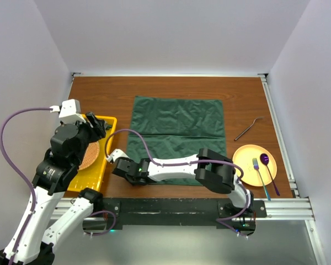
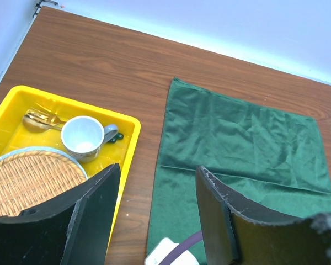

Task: Fold the napkin, place the utensils inside, and roll it up
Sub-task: Fold the napkin

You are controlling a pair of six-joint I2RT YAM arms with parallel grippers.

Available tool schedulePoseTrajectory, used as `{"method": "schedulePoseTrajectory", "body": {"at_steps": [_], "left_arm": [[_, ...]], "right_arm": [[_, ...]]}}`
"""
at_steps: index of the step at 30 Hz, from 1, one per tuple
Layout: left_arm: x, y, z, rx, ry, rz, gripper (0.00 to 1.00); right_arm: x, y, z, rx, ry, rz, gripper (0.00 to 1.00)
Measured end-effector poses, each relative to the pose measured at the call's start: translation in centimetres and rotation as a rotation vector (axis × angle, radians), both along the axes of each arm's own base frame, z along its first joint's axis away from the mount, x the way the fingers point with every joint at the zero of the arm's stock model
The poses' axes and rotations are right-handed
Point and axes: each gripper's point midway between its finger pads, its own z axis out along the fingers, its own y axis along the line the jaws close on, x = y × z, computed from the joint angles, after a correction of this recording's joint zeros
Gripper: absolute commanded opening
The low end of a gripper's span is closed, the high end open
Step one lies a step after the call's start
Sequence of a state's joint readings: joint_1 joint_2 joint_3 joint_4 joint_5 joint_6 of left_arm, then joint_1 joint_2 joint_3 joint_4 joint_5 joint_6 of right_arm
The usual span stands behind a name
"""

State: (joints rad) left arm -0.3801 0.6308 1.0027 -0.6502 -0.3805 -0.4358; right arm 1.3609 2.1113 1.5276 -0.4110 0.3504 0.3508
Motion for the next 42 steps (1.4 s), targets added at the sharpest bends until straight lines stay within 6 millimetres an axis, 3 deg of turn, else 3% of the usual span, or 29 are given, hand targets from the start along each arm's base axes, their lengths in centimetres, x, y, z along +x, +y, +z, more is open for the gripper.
{"method": "schedulePoseTrajectory", "body": {"at_steps": [6,10,14,16,20,24,27,30,35,42], "left_arm": [[-0.1,0.0,0.1,-0.001,-0.001,-0.002,0.61],[-0.1,-0.1,0.0,-0.002,0.001,-0.009,0.61],[-0.1,-0.2,0.0,-0.003,0.001,-0.01,0.61],[-0.1,-0.2,0.0,-0.005,0.0,-0.013,0.61],[-0.1,-0.3,0.0,-0.014,0.001,-0.012,0.61],[-0.1,0.0,0.2,-0.025,-0.004,0.012,0.61],[-0.5,0.6,0.6,-0.036,-0.025,0.036,0.61],[-0.9,1.0,1.2,-0.044,-0.052,0.05,0.61],[-1.1,1.3,1.7,-0.053,-0.066,0.064,0.61],[-1.1,1.3,1.7,-0.053,-0.065,0.064,0.62]], "right_arm": [[0.7,-0.9,1.7,0.032,0.025,-0.023,0.32],[2.0,-1.9,4.6,0.145,0.11,-0.035,0.66],[3.5,-2.1,7.2,0.245,0.135,-0.061,0.67],[2.9,-1.2,7.7,0.249,0.128,-0.038,0.64],[-0.9,1.8,6.8,0.218,0.12,0.083,0.3],[-4.1,2.8,3.5,0.138,0.136,0.156,0.32],[-4.0,2.1,0.9,0.064,0.143,0.159,0.38],[-3.2,2.0,-0.4,0.026,0.133,0.147,0.4],[-2.2,3.2,0.5,0.039,0.095,0.144,0.4],[-2.1,3.2,0.8,0.03,0.084,0.148,0.44]]}}
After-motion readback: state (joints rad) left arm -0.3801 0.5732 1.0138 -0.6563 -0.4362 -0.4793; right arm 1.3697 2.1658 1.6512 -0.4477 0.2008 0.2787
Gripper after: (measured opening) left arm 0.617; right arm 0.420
